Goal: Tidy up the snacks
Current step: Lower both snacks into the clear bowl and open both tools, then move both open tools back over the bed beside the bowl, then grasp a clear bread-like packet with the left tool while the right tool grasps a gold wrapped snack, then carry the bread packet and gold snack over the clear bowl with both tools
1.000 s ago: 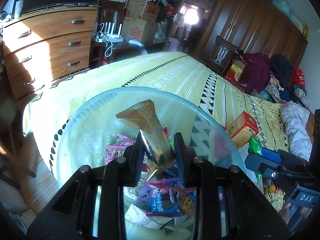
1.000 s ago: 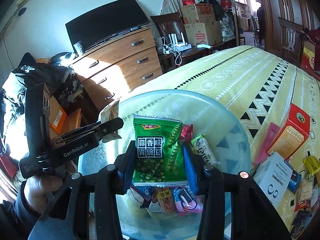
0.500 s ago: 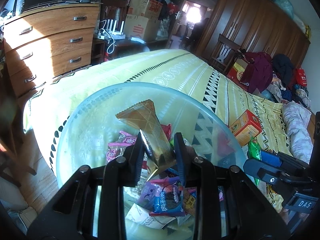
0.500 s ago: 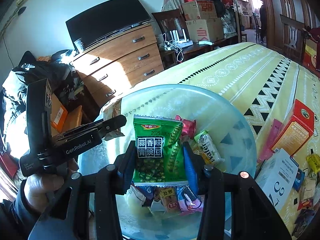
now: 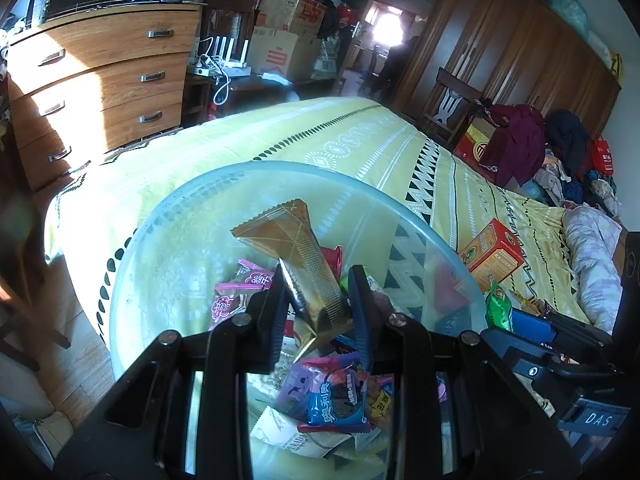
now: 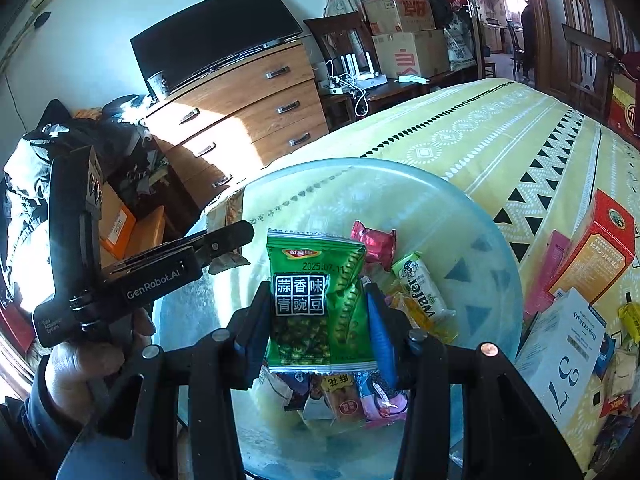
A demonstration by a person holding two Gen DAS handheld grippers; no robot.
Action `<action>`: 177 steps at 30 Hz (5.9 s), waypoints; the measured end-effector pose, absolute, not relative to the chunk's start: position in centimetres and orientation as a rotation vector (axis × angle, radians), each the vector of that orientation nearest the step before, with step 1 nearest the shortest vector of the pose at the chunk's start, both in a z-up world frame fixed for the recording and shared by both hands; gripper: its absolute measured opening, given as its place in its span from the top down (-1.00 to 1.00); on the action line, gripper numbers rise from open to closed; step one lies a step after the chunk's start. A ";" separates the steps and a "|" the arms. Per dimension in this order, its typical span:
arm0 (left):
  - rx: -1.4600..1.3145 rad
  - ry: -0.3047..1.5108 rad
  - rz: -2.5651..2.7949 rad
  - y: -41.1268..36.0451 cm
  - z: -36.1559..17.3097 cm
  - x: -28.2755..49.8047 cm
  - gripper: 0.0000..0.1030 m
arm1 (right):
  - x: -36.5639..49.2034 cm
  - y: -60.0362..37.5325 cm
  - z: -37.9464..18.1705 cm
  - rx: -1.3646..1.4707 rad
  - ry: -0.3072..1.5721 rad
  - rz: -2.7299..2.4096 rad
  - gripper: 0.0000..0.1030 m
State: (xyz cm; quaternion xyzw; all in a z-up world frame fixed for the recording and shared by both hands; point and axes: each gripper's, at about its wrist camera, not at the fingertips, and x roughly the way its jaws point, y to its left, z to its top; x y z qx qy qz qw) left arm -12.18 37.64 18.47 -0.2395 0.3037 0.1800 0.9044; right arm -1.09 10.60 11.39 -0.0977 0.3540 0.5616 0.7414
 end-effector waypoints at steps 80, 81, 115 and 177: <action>-0.087 0.737 0.136 10.8 23.3 -12.0 -0.59 | -11.2 -35.0 -1.2 0.047 0.824 0.678 -0.31; -0.086 0.736 0.146 11.1 23.3 -12.2 -0.59 | -11.5 -35.1 -1.0 0.042 0.814 0.676 -0.31; -0.432 1.085 -0.079 2.3 5.5 14.2 -0.59 | -3.5 -39.9 -6.2 0.107 0.981 0.498 -0.31; -0.245 0.984 -0.173 4.6 9.7 -1.8 0.30 | 6.4 -33.4 -6.0 0.249 0.974 0.563 0.38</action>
